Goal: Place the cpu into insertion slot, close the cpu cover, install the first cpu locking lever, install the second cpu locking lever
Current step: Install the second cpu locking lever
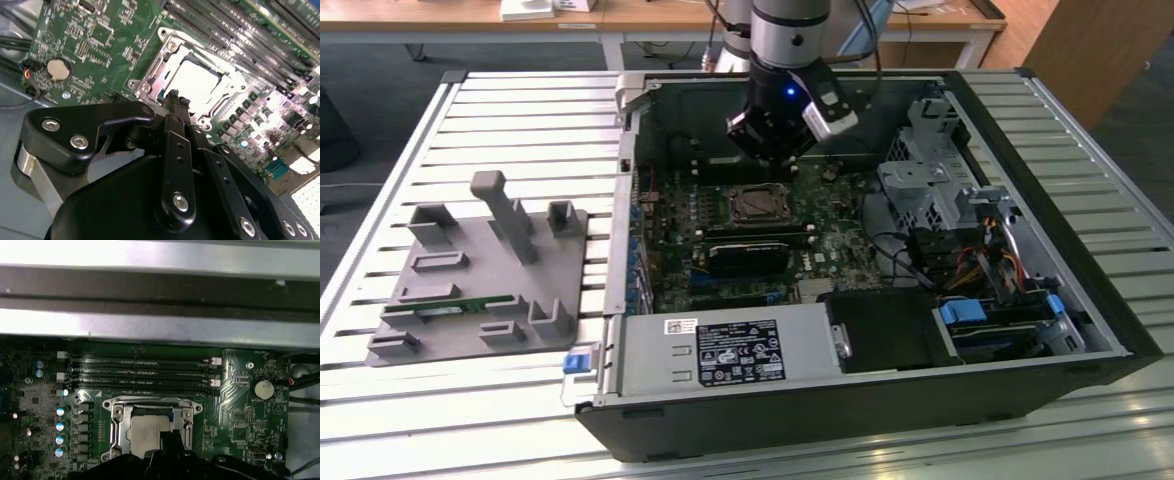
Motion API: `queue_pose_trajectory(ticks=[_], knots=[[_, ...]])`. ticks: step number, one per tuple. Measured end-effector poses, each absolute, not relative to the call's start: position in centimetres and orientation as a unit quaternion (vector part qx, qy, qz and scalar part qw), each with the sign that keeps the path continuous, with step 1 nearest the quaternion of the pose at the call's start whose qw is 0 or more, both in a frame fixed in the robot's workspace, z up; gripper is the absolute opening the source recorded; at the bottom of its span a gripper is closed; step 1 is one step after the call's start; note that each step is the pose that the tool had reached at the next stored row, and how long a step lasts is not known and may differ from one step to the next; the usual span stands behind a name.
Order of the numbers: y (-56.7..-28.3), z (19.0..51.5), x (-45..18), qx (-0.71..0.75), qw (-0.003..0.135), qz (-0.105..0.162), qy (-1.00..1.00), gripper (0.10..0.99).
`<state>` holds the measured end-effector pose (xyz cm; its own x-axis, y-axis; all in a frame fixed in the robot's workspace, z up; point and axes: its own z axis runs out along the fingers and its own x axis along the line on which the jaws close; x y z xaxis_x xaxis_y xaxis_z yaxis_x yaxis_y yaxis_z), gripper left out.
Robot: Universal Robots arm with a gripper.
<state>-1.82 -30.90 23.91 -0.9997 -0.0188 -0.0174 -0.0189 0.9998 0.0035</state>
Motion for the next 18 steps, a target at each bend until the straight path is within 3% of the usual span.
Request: queue_pose_trajectory(ticks=[18], knots=[[-33.7,23.8,-1.6,-0.009,0.000,0.004,1.000,0.106]])
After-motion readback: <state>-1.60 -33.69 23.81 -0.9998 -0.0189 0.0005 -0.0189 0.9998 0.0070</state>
